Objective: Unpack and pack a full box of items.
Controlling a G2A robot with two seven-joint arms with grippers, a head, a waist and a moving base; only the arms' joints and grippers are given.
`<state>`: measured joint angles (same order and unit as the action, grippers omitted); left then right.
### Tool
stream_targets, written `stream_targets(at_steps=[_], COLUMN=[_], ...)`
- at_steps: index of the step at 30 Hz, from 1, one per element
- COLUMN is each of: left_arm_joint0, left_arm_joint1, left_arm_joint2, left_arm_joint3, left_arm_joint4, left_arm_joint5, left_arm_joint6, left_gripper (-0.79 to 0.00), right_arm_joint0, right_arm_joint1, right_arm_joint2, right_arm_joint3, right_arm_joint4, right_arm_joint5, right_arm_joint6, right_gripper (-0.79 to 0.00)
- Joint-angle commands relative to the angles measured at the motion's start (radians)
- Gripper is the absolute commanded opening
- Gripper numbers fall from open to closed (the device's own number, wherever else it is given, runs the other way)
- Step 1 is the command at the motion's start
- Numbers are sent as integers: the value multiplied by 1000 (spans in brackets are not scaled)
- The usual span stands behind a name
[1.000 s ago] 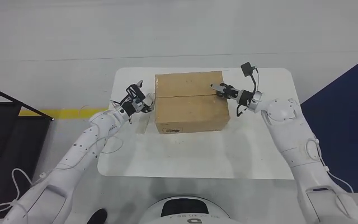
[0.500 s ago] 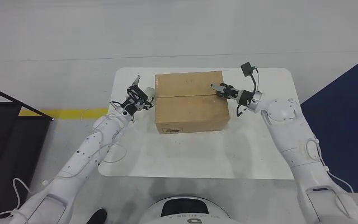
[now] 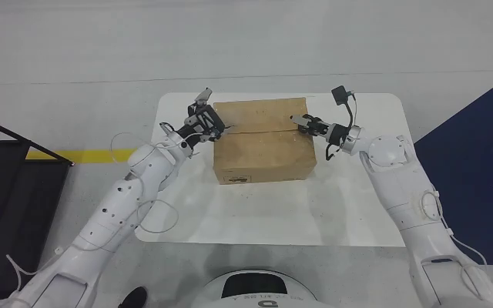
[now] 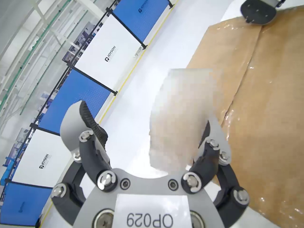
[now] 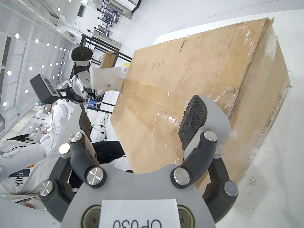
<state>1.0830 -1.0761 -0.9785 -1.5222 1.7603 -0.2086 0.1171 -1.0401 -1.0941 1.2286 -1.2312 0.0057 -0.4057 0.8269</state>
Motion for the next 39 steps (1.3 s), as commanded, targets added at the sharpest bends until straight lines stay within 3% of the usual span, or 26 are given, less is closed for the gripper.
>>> stream_targets(at_steps=[1, 5, 7, 10, 14, 17, 20, 24, 29, 34, 39], left_arm_joint0=[-21, -48, -46, -55, -81, -74, -16, 132, 267, 274, 188], left_arm_joint1=[-6, -18, -23, -25, -26, -20, 0, 28, 42, 37, 18], left_arm_joint2=[16, 30, 22, -2, -10, -37, -102, -206, -291, -271, -210], left_arm_joint3=[-2, 3, 13, 68, 119, 129, 116, 74, 103, 151, 245], left_arm_joint4=[7, -27, -120, -282, -311, -279, -197, -107, -170, -171, -162], left_arm_joint5=[-21, -45, -86, -225, -323, -324, -250, -100, -72, -88, -99], left_arm_joint6=[-15, 32, 130, 323, 453, 503, 484, 322, 354, 399, 364], left_gripper=[0, 0, 0, 0, 0, 0, 0, 0, 0, 0, 0], right_arm_joint0=[0, 0, 0, 0, 0, 0, 0, 0, 0, 0, 0], right_arm_joint1=[0, 0, 0, 0, 0, 0, 0, 0, 0, 0, 0], right_arm_joint2=[0, 0, 0, 0, 0, 0, 0, 0, 0, 0, 0], right_arm_joint3=[0, 0, 0, 0, 0, 0, 0, 0, 0, 0, 0], right_arm_joint4=[0, 0, 0, 0, 0, 0, 0, 0, 0, 0, 0], right_arm_joint5=[0, 0, 0, 0, 0, 0, 0, 0, 0, 0, 0], right_arm_joint6=[0, 0, 0, 0, 0, 0, 0, 0, 0, 0, 0], right_gripper=[0, 0, 0, 0, 0, 0, 0, 0, 0, 0, 0])
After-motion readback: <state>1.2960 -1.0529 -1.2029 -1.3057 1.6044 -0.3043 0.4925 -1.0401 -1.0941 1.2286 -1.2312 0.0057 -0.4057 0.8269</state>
